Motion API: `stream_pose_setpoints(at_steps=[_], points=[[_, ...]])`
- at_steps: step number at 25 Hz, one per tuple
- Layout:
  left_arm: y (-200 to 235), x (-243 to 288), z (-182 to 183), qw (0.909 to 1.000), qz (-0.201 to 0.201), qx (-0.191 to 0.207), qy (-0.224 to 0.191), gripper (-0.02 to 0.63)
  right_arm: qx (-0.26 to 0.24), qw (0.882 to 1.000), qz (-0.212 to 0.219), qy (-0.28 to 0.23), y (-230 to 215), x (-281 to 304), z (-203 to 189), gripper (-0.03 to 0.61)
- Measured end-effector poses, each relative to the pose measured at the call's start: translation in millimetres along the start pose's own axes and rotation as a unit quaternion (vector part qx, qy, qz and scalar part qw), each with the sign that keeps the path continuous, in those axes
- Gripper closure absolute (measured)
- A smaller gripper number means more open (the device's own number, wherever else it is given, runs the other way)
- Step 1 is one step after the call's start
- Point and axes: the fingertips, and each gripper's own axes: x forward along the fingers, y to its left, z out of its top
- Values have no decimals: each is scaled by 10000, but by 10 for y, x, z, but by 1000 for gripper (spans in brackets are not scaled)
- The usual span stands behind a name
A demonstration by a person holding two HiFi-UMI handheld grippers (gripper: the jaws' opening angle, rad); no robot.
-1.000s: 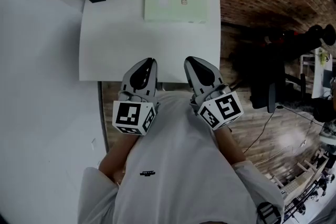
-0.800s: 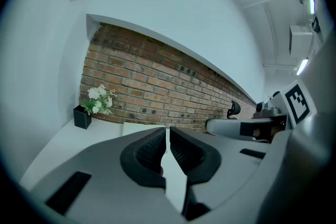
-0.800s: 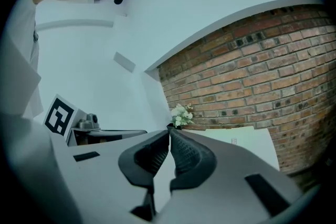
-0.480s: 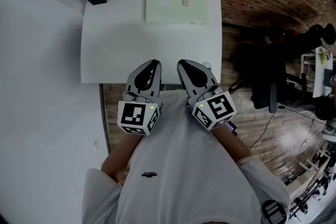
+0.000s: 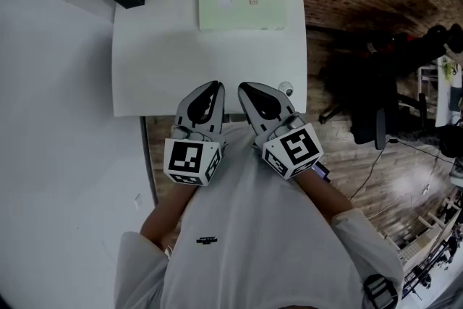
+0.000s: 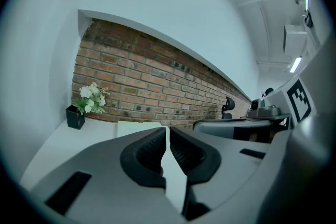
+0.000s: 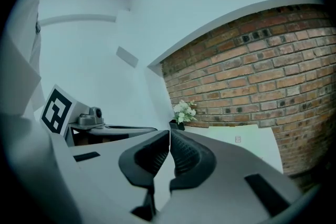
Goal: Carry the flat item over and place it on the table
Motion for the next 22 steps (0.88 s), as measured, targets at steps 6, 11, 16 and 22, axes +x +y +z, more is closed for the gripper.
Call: stream_pose_setpoints(at_steps=[6,11,16,22], points=[[-2,9,5,10000,20,6,13,575,86,10000,-16,-44,-36,-15,11,541],[18,28,-9,10000,33,-21,13,575,113,9999,-3,-53,-50,0,3,541],[1,49,-17,10000,24,-30,68,575,165,9998,-18,-59,-83,-10,11,541],[13,107,-15,10000,33,-12,88,575,129,9999,18,-91,-138,18,32,541]])
